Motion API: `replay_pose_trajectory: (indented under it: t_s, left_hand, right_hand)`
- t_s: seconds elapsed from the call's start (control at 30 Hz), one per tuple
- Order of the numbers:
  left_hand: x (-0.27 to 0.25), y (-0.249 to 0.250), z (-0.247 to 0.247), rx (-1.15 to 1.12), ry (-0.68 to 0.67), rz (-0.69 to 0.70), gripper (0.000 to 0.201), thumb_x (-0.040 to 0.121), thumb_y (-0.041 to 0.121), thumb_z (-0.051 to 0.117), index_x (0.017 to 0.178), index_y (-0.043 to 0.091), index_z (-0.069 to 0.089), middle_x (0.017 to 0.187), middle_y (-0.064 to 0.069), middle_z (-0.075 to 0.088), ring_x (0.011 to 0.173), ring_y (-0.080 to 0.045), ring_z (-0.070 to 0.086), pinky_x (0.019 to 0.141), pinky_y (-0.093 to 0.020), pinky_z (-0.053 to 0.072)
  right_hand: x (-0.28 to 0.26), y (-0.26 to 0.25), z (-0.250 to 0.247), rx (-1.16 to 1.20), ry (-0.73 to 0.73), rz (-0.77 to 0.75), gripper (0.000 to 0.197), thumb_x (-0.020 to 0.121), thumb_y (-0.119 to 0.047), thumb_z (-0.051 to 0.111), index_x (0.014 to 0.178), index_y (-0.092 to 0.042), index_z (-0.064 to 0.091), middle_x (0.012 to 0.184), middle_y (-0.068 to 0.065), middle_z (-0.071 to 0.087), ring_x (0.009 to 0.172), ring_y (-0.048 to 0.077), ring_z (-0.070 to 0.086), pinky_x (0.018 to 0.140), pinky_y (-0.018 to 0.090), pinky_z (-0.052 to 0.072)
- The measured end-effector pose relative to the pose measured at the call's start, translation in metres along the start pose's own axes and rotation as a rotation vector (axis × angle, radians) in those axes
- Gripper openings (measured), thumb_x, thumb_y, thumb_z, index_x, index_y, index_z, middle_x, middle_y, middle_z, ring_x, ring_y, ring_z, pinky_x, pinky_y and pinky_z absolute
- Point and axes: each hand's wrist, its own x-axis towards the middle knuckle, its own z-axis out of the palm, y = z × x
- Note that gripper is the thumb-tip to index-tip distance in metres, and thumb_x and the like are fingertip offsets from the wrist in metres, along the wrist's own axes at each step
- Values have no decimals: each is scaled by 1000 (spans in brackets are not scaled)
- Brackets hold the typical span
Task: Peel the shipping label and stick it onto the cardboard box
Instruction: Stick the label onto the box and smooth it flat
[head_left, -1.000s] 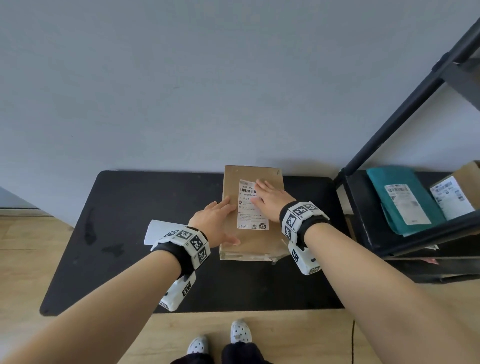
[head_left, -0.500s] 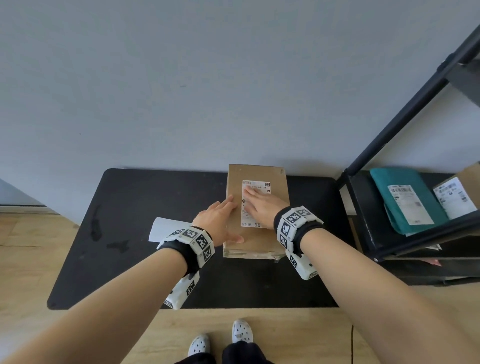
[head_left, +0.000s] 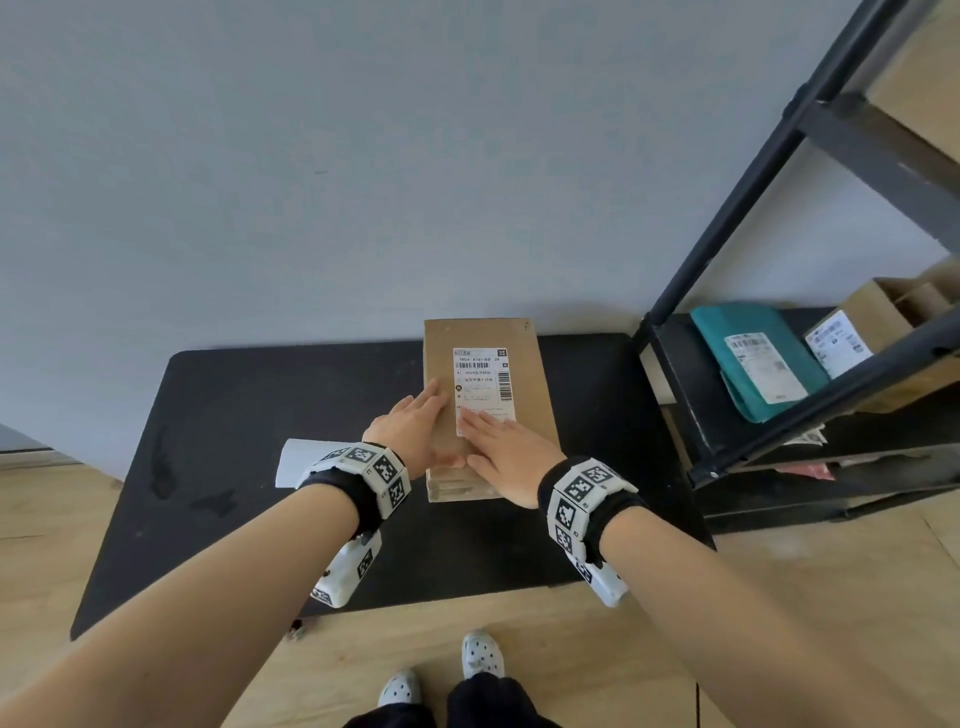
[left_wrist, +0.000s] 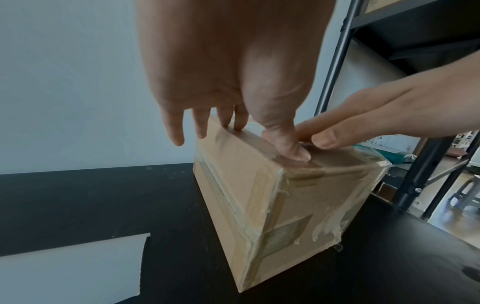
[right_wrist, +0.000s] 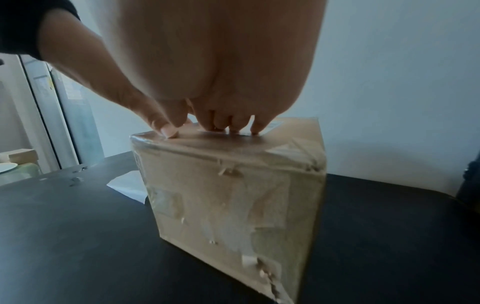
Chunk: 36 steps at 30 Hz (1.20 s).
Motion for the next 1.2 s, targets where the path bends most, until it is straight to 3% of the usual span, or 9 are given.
replay_pose_trajectory:
  t_s: [0.17,0.3,0.5,0.87,1.03,1.13,1.2]
  left_hand:
    - [-3,1,2,59,2,15,85,82,51,62,150,29,17,162,10,5,147,-21,17,115,-45,32]
    - [-4,0,3,78,-35,36,70,86,51,57,147,42,22,163,6,0,149,-24,11,116,-47,28]
    - [-4,4,0,122,-93,35,67,90,50,52,147,46,18,162,4,-6,150,-26,4,118,-48,25]
    - [-3,6,-2,144,-80,-7,76,87,53,54,149,42,12,162,9,-3,150,-22,4,119,-46,23]
    - [-8,8,0,291,-13,188,59,90,52,50,145,40,31,162,4,11,149,-18,9,121,-44,14]
    - [-12,7,5,388,-23,233,67,86,59,48,146,39,27,162,4,10,149,-18,10,121,-45,17]
    - [-16,8,7,440,-46,218,65,91,54,44,148,34,23,162,2,8,149,-20,9,121,-44,16]
  right_hand:
    - [-16,16,7,-75,34,30,57,102,-37,22,152,-17,5,163,-1,2,149,11,5,123,32,8]
    - [-30,25,5,-45,37,88,57,102,-36,22,152,-15,4,163,0,0,150,13,3,120,27,4]
    - [-13,17,4,-16,23,106,61,101,-42,20,152,-14,0,163,1,-3,150,14,2,121,30,5]
    - [13,34,-16,34,31,167,60,101,-37,21,152,-11,-1,163,3,-4,150,16,-1,122,33,4]
    - [-11,28,-13,0,45,98,58,101,-39,24,152,-14,10,162,2,3,150,17,2,121,34,5]
    - [-25,19,-2,-37,20,52,58,101,-41,25,152,-18,10,162,0,2,150,16,2,121,33,5]
    - [-34,21,4,-56,35,79,59,101,-42,24,152,-19,7,163,-2,1,150,15,2,121,32,5]
